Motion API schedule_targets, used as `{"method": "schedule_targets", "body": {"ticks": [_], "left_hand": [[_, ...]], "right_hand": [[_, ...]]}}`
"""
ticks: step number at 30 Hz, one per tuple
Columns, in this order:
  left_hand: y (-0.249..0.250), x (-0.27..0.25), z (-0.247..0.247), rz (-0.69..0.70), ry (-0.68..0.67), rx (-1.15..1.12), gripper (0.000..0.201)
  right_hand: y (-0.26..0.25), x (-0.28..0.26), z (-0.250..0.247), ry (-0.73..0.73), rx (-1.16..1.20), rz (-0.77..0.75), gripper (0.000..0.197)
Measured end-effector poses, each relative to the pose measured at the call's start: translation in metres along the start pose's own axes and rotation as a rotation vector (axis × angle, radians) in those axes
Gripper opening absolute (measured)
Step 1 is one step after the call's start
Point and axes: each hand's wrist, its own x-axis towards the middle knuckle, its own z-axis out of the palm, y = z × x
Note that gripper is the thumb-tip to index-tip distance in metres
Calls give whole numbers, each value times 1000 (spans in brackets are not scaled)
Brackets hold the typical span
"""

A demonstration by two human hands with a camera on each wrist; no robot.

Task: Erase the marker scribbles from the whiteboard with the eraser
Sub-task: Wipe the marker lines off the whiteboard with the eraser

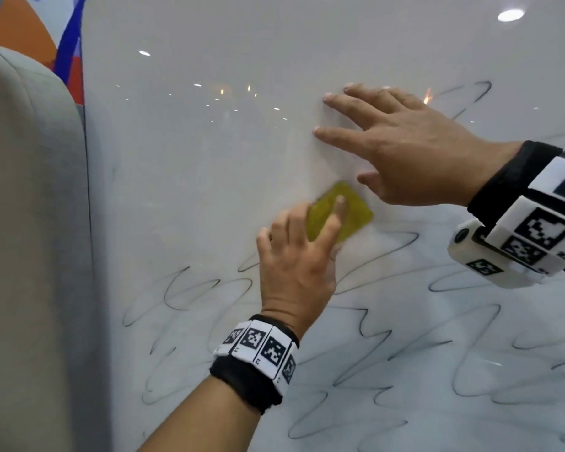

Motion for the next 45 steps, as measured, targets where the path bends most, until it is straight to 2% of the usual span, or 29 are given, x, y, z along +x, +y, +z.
{"method": "schedule_targets", "body": {"ticks": [2, 3, 4, 7, 8, 11, 12, 13, 16, 17, 18, 19, 21, 22, 23, 24, 28, 30, 31, 32, 33, 35, 36, 37, 38, 42, 43, 44, 45], "left_hand": [[-19, -2, -2, 179, -1, 60, 64], [-29, -1, -2, 183, 11, 85, 63], [-40, 0, -4, 109, 21, 81, 63], [-57, -2, -13, -298, 79, -25, 63], [-56, -6, -15, -301, 80, -30, 63], [-48, -26, -11, 82, -32, 31, 62], [-54, -27, -11, 124, -48, 44, 62], [-63, -27, -13, 71, -38, 44, 63], [-89, -25, -15, -396, 98, -56, 63], [-95, -27, -16, -487, 127, -71, 63], [-98, -31, -16, -488, 132, -54, 64], [-97, -37, -16, -398, 113, -20, 64], [-93, -51, -14, -84, 37, 46, 63], [-96, -56, -14, 11, 5, 64, 63], [-102, -57, -14, 13, -7, 72, 64], [-111, -58, -14, -72, 10, 67, 65], [-150, -65, -14, -620, 204, -95, 62], [-158, -67, -11, -776, 240, -138, 63], [-155, -66, -11, -802, 244, -142, 63], [-148, -67, -12, -767, 232, -134, 64], [-139, -71, -13, -661, 186, -105, 65], [-121, -88, -12, -332, 50, -4, 65], [-122, -94, -13, -237, 17, 21, 64], [-129, -97, -14, -238, 15, 18, 62], [-138, -98, -15, -319, 45, 1, 61], [-174, -93, -14, -837, 250, -180, 63], [-174, -92, -13, -888, 255, -201, 63], [-170, -92, -14, -862, 235, -188, 63], [-164, -95, -15, -762, 193, -147, 62]], "right_hand": [[1, 0, 0, 4, -1, -7, 86], [2, 0, 0, 12, -4, -12, 85], [2, 1, 0, 20, -5, -17, 84], [-3, 3, 4, 42, 5, -9, 80], [-5, 5, 6, 53, 10, -7, 78], [-17, 11, 8, 86, 31, -4, 73], [-22, 14, 9, 94, 35, -12, 72], [-29, 17, 10, 105, 38, -31, 71], [-53, 25, 18, 86, 39, -90, 72], [-60, 28, 21, 61, 37, -100, 74], [-67, 32, 24, 44, 37, -106, 75], [-73, 36, 26, 39, 40, -111, 75], [-81, 41, 28, 56, 51, -116, 73], [-84, 44, 28, 69, 60, -116, 72], [-86, 46, 29, 83, 68, -116, 72], [-88, 48, 30, 96, 75, -116, 71], [-89, 50, 32, 111, 72, -100, 70], [-93, 50, 32, 111, 75, -91, 69], [-96, 50, 32, 112, 79, -92, 69], [-100, 51, 34, 111, 80, -99, 68], [-104, 51, 35, 107, 80, -111, 68], [-111, 52, 39, 107, 76, -137, 67], [-113, 54, 39, 114, 78, -143, 67], [-116, 55, 39, 121, 82, -145, 67], [-117, 57, 38, 126, 87, -146, 68], [-125, 61, 39, 113, 92, -143, 67], [-127, 61, 41, 108, 91, -146, 66], [-130, 61, 42, 107, 90, -150, 66], [-134, 61, 44, 109, 91, -157, 65]]}}
